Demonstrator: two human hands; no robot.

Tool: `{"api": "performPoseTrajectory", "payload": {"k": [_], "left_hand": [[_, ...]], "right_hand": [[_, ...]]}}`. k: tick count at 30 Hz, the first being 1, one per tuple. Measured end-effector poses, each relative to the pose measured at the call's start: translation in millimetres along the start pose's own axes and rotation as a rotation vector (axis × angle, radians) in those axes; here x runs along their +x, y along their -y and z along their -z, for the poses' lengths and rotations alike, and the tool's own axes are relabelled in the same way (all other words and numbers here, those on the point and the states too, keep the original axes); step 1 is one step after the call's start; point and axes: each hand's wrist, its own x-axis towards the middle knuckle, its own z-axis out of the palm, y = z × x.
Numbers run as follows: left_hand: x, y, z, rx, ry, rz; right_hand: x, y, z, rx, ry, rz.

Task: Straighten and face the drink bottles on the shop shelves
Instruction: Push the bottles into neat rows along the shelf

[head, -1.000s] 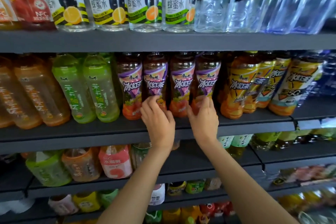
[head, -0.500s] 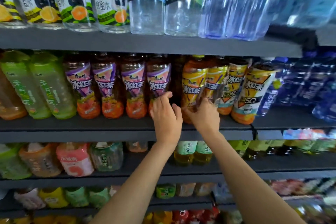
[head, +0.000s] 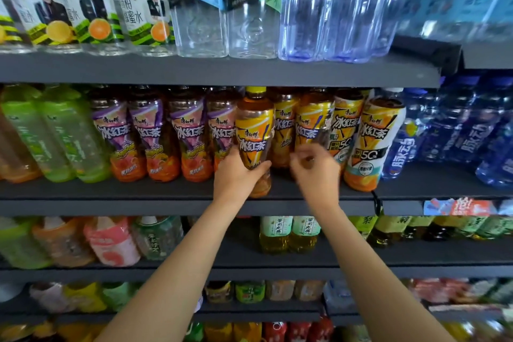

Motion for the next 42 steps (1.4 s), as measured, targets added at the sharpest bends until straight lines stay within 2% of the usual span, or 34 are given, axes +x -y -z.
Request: {"api": "performPoseTrajectory", "payload": {"k": [2, 3, 5, 7, 10, 19, 23, 27, 32, 37, 39, 42], "left_hand": [[2, 0, 3, -0.011, 0.023, -0.023], [2, 0, 4, -0.014, 0.03, -0.027], [2, 1, 5, -0.026, 0.037, -0.035], [3, 2, 5, -0.026, 0.045, -0.041], [6, 2, 6, -0.03, 0.076, -0.049], [9, 6, 7, -0.051, 0.095, -0.071], [10, 6, 6, -0.051, 0.109, -0.068], [6, 2, -3, -0.059, 0.053, -0.019], [9, -10, -16, -0.096, 0.048, 0.075], [15, -20, -28, -0.128, 0.032, 0.126], [16, -19, -33, -0.123, 0.002, 0.12], [17, -14, -40, -0.105, -0.022, 0.099]], "right_hand": [[5, 0, 7, -0.033, -0.204, -0.143], [6, -1, 7, -0.082, -0.191, -0.215], [7, -3, 1, -0.207, -0.049, -0.324], [8, -2, -5, -0.297, 0.042, -0.372], [16, 0, -9, -0.329, 0.045, -0.381], [37, 11, -30, -0.252, 0.211, -0.342], [38, 11, -36, -0.251, 0.227, -0.35], [43, 10, -35, -0.22, 0.269, -0.385], [54, 6, -29, -0.086, 0.32, -0.469], [44, -1, -26, -0.042, 0.254, -0.436], [50, -6, -26, 0.005, 0.288, -0.436], [62, -11, -26, 0.208, 0.385, -0.537]]}}
